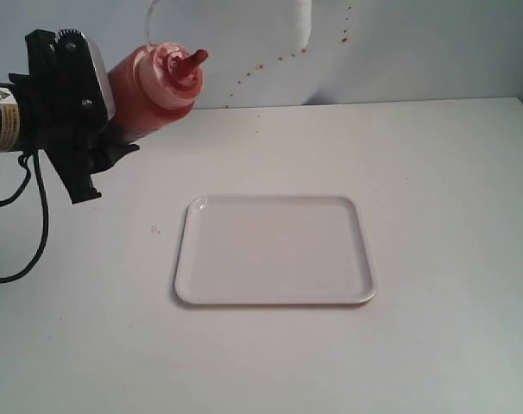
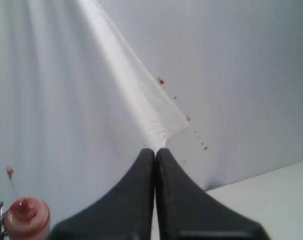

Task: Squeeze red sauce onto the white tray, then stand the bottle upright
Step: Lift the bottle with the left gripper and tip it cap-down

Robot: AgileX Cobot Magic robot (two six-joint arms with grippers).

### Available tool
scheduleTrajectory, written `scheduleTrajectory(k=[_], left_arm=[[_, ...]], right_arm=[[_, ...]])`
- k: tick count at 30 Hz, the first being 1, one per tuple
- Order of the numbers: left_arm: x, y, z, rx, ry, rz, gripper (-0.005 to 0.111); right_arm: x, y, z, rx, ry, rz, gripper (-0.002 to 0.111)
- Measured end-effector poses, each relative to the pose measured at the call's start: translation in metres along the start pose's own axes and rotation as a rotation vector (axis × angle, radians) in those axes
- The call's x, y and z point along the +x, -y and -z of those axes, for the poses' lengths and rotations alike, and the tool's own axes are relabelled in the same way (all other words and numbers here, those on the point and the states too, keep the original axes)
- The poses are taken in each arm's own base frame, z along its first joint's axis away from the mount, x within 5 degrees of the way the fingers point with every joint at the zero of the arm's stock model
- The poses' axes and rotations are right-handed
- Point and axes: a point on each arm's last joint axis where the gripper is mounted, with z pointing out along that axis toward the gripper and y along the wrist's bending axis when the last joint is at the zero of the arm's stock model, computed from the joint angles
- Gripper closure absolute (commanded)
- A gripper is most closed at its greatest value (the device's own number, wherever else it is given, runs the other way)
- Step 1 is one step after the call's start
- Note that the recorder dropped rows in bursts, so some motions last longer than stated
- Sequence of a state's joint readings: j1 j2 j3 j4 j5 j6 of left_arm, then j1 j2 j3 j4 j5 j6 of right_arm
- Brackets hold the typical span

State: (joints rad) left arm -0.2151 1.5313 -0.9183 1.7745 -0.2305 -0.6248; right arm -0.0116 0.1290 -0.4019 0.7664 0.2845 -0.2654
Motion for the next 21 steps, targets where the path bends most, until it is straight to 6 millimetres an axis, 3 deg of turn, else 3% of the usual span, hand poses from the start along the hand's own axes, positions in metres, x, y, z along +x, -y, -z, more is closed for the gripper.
scheduleTrajectory(k=[6,12,16,21], left_arm=[[-0.014,0.004,-0.004,-0.064,-0.087,-0.218,0.107],[-0.037,0.010,-0.006,-0.085,-0.089,-0.353,0.107],[-0.049,0.015,-0.006,-0.105,-0.111,-0.466,0.107],[-0.051,0.015,-0.006,-0.123,-0.156,-0.577,0.107]], right_arm=[[-0.040,-0.033,-0.051,-0.162,-0.259,0.200,0.108],[-0.060,-0.042,-0.142,-0.299,-0.543,0.203,0.108],[-0.043,-0.029,-0.207,-0.398,-0.795,0.132,0.108],[-0.007,-0.009,-0.262,-0.500,-1.005,-0.023,0.108]])
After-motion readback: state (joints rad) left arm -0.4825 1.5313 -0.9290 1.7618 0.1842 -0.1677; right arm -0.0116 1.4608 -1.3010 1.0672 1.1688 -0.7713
